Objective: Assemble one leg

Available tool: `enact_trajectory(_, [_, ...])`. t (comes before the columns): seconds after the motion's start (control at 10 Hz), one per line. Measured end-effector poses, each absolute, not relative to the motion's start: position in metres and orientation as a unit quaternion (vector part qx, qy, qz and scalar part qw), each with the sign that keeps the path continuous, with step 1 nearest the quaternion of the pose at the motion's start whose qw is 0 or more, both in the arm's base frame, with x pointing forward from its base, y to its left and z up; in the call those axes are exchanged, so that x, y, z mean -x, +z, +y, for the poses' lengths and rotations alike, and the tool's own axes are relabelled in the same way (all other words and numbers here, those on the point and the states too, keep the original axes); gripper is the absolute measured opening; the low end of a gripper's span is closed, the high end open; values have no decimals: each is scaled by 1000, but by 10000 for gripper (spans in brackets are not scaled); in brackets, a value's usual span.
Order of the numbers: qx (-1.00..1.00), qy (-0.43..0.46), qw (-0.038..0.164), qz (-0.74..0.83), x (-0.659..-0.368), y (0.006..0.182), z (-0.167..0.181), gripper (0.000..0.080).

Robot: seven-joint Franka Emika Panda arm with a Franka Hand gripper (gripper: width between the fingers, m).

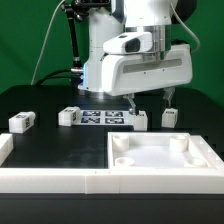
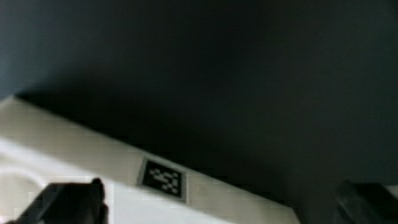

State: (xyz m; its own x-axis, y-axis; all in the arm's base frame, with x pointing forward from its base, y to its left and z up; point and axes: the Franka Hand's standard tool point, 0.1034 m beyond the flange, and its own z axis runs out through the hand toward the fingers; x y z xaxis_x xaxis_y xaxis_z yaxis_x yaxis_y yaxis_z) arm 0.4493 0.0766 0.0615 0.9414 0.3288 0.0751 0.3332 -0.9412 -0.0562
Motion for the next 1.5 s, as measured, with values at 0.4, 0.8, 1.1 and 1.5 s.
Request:
enact_trajectory(0.4, [998, -29, 45, -45, -449, 62, 85, 649])
enact_trajectory(0.8, [978, -5, 66, 196, -417, 53, 103, 649])
enact_trajectory(1.1, [979, -4, 67, 193, -413, 53, 108, 649])
enact_trajectory(1.5, [980, 7, 67, 188, -412, 52, 109, 649])
